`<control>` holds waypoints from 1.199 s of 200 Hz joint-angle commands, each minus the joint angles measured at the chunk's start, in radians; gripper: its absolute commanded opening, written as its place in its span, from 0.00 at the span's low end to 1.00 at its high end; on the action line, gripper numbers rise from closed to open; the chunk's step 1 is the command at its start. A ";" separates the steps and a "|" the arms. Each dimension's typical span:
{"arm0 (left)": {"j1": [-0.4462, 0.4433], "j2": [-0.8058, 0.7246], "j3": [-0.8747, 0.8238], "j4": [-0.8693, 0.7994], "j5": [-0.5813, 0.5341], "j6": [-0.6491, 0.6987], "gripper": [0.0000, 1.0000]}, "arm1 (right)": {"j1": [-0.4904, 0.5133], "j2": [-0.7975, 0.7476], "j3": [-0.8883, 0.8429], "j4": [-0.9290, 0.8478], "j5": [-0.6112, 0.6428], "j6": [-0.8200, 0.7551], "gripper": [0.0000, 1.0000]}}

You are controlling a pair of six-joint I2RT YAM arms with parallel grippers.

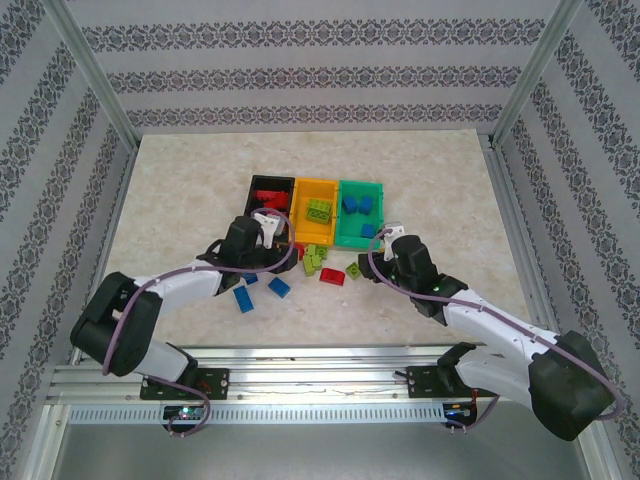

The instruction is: Sort the legos into containers by color

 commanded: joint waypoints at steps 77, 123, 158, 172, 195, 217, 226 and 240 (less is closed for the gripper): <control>-0.048 0.177 0.179 -0.245 -0.168 0.107 0.60 | -0.013 0.077 0.016 0.037 -0.060 0.009 0.53; -0.059 0.205 0.219 -0.242 -0.180 0.110 0.65 | -0.011 0.107 0.028 0.045 -0.078 0.014 0.53; -0.059 0.229 0.241 -0.251 -0.226 0.105 0.65 | -0.010 0.127 0.042 0.036 -0.084 0.012 0.54; -0.059 0.242 0.247 -0.248 -0.211 0.101 0.66 | -0.010 0.131 0.037 0.050 -0.085 0.017 0.54; -0.060 0.252 0.252 -0.231 -0.176 0.093 0.65 | -0.009 0.149 0.054 0.037 -0.090 0.010 0.54; -0.060 0.250 0.247 -0.217 -0.167 0.089 0.66 | -0.008 0.146 0.046 0.050 -0.092 0.015 0.54; -0.061 0.253 0.247 -0.214 -0.165 0.089 0.66 | -0.008 0.151 0.049 0.046 -0.086 0.013 0.54; -0.061 0.263 0.253 -0.212 -0.141 0.087 0.66 | -0.008 0.156 0.056 0.036 -0.087 0.009 0.54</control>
